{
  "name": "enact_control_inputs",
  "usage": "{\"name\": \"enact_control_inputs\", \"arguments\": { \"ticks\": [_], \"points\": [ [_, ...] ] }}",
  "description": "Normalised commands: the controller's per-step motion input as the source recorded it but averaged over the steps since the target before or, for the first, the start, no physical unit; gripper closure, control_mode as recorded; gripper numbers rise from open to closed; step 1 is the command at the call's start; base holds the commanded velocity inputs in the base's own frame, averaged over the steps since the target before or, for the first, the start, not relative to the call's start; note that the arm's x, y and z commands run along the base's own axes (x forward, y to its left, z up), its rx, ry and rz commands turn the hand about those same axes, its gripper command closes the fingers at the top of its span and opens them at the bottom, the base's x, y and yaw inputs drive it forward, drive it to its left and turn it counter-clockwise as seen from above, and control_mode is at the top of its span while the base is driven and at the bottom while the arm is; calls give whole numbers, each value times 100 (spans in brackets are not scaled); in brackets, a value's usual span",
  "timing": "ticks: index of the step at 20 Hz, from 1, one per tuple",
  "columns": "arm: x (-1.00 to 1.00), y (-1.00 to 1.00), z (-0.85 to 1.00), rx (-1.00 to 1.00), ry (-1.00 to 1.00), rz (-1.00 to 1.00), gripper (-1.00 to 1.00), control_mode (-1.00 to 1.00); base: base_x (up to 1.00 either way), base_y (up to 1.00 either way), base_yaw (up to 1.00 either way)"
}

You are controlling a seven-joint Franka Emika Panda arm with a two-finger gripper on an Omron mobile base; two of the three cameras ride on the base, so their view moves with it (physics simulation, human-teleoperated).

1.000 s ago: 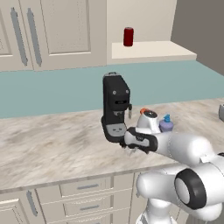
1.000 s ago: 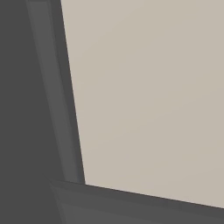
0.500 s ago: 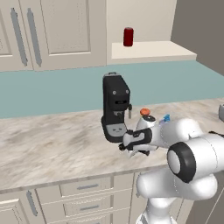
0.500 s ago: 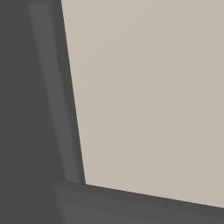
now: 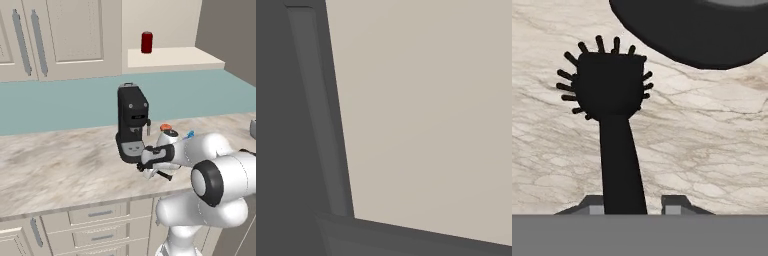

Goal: Pick the dish brush and soap dispenser from the cabinet and place them on the counter.

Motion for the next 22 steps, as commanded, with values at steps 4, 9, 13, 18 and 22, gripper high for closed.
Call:
{"name": "enact_control_inputs", "arguments": {
  "ticks": [4, 9, 13, 18, 22],
  "points": [
    [-24, -1, 0, 0, -5, 7, -100, -100, 0, 0, 0],
    [-19, 0, 21, 0, -11, 9, -100, -100, 0, 0, 0],
    [-27, -3, 43, 0, -9, 9, -100, -100, 0, 0, 0],
    [-31, 0, 60, 0, -8, 7, -100, -100, 0, 0, 0],
    [-22, -12, 80, 0, -8, 6, -100, -100, 0, 0, 0]
  ]
}}
